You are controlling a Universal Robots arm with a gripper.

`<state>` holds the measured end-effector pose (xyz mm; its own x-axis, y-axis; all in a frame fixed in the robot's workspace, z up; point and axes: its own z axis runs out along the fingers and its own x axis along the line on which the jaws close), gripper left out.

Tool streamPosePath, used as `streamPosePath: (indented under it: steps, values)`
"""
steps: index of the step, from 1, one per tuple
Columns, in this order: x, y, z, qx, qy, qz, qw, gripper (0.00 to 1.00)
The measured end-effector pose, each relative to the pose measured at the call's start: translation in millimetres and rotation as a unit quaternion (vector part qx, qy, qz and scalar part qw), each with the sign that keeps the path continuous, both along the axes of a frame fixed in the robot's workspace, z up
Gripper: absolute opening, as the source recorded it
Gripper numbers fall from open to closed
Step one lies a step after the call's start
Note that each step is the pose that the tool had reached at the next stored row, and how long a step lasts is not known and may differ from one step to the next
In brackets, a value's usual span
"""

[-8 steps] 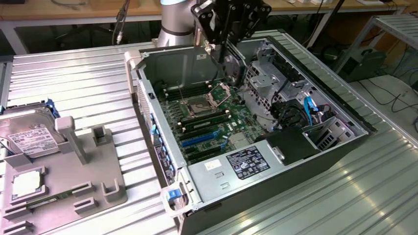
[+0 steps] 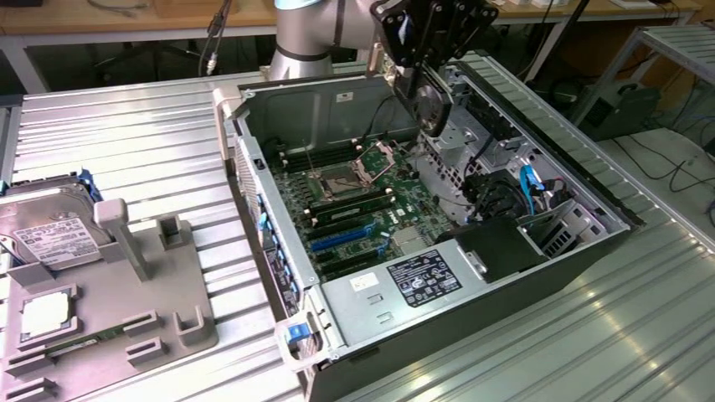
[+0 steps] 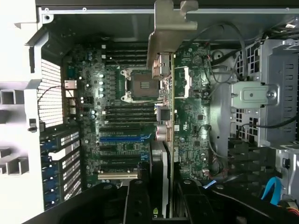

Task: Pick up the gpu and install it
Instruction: 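Pick up the gpu and move the gpu toward the slot, then insert the gpu into the slot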

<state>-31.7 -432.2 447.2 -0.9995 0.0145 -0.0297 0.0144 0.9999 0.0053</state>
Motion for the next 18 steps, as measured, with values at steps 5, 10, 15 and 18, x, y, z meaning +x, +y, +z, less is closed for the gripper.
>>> streamPosePath:
  steps: [5,10,15,18]
  values:
    - [5.9,0.3,0.0,0.0000,0.0000,0.000,1.0000,0.29]
    - [5.9,0.3,0.0,0.0000,0.0000,0.000,1.0000,0.29]
    - [5.9,0.3,0.0,0.0000,0.0000,0.000,1.0000,0.29]
    - [5.9,0.3,0.0,0.0000,0.0000,0.002,1.0000,0.29]
